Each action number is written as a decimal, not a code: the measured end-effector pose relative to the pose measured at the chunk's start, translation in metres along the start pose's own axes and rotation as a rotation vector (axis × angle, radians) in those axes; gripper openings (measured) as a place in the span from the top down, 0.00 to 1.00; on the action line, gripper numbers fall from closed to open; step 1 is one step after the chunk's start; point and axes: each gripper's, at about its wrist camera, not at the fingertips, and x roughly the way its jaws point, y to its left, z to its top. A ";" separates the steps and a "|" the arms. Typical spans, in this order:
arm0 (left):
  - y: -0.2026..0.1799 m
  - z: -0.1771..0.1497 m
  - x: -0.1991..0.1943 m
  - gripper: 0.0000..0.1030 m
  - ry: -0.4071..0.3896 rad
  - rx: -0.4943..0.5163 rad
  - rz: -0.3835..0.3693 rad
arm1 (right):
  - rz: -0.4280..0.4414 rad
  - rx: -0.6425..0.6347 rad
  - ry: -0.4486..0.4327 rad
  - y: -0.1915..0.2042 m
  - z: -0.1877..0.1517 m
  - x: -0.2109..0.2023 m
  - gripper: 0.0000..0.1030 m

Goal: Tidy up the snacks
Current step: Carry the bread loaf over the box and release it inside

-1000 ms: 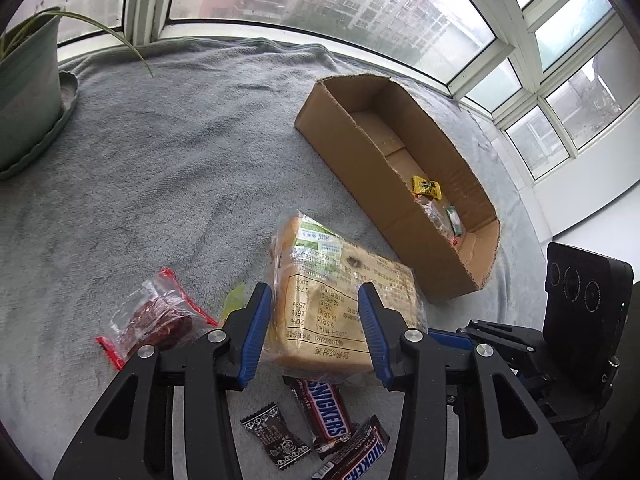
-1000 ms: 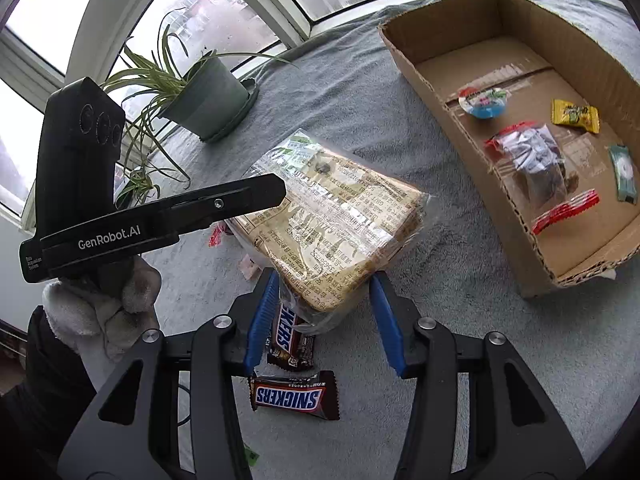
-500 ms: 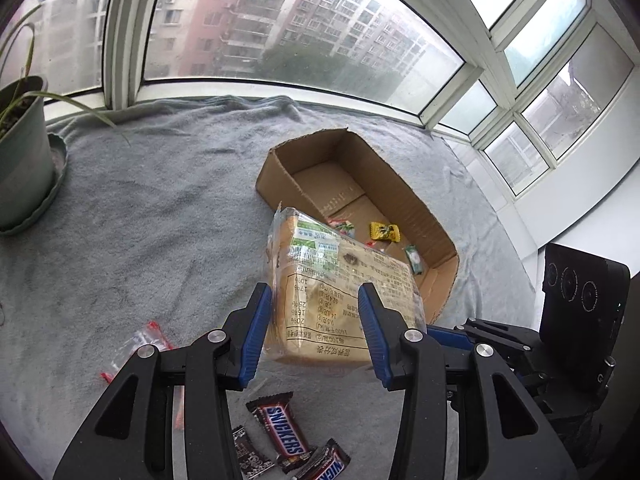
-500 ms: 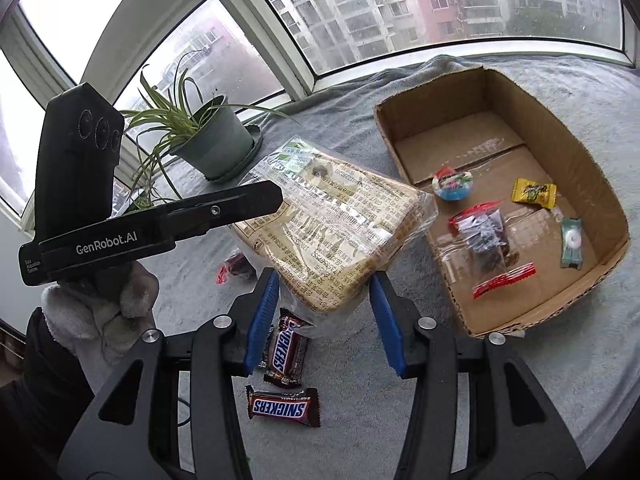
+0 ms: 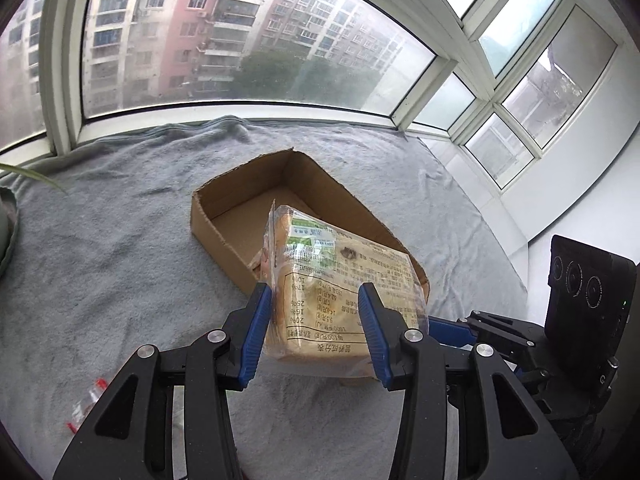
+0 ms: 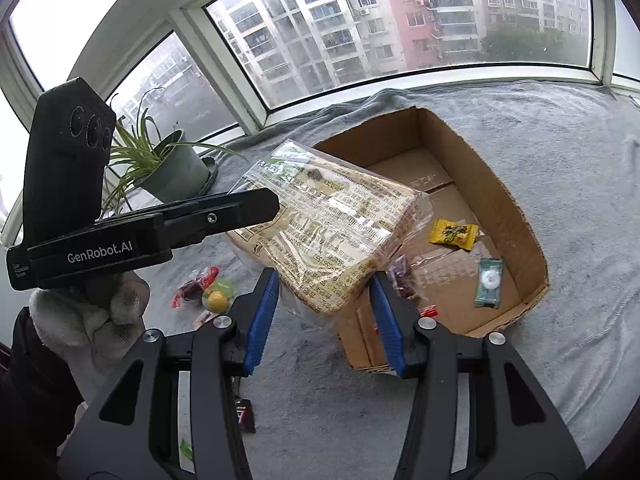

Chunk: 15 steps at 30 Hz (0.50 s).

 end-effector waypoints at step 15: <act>-0.006 0.037 0.048 0.58 0.010 0.029 0.046 | -0.091 -0.070 0.007 -0.031 0.039 0.034 0.52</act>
